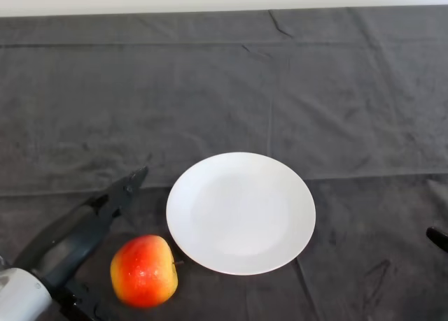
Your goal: Move the apple to the plate
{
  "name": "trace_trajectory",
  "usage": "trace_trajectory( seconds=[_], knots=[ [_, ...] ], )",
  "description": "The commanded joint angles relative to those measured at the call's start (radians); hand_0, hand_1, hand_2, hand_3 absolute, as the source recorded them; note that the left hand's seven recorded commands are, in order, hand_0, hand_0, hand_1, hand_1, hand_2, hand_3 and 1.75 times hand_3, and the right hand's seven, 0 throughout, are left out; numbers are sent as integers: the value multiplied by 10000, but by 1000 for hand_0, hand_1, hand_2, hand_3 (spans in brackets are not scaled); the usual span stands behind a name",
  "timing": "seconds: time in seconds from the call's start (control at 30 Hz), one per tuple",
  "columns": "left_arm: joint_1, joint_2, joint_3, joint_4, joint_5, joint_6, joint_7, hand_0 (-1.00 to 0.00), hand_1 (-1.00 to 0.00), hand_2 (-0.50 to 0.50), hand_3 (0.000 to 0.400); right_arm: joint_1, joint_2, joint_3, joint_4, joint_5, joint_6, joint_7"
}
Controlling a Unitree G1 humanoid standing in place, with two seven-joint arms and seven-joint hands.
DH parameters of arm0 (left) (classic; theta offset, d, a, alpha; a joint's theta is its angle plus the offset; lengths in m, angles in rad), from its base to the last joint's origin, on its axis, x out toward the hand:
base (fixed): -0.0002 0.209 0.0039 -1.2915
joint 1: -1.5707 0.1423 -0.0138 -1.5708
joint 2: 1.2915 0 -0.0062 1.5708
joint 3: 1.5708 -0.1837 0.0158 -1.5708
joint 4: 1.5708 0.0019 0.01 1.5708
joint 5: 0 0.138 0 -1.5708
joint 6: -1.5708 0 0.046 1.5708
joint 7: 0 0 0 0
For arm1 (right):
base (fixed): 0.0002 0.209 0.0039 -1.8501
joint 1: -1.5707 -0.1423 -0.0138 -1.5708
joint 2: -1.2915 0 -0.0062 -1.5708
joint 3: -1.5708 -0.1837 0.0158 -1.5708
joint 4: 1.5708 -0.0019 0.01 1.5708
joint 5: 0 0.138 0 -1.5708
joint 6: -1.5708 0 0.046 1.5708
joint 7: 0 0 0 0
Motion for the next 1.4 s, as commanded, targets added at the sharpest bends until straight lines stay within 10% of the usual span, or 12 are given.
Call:
trace_trajectory(
  seconds=[0.03, 0.6, 0.67, 0.7, 0.73, 0.83, 1.4],
  knots=[
    [-486, -80, -205, 512, 270, -182, 190, 0, 0, 0, 0, 214, 322, 0, 283, 193, 351, 88],
    [-865, -639, -290, 2033, 221, -840, 809, 0, 0, 0, 0, 219, 355, -52, 271, 144, 383, 122],
    [-889, -663, -297, 2108, 217, -849, 820, -749, -16, -367, 300, 219, 358, -57, 270, 140, 386, 125],
    [-912, -670, -296, 2145, 212, -848, 818, -1000, -196, -402, 400, 219, 360, -59, 269, 137, 388, 126],
    [-928, -672, -291, 2169, 206, -844, 812, -1000, -525, -237, 400, 219, 361, -61, 268, 135, 389, 128],
    [-952, -666, -261, 2163, 186, -808, 780, -1000, -1000, 0, 400, 220, 364, -67, 267, 130, 393, 132],
    [-998, -700, -106, 1892, 160, -689, 810, -1000, -1000, 0, 400, 221, 375, -83, 263, 116, 404, 143]
  ],
)
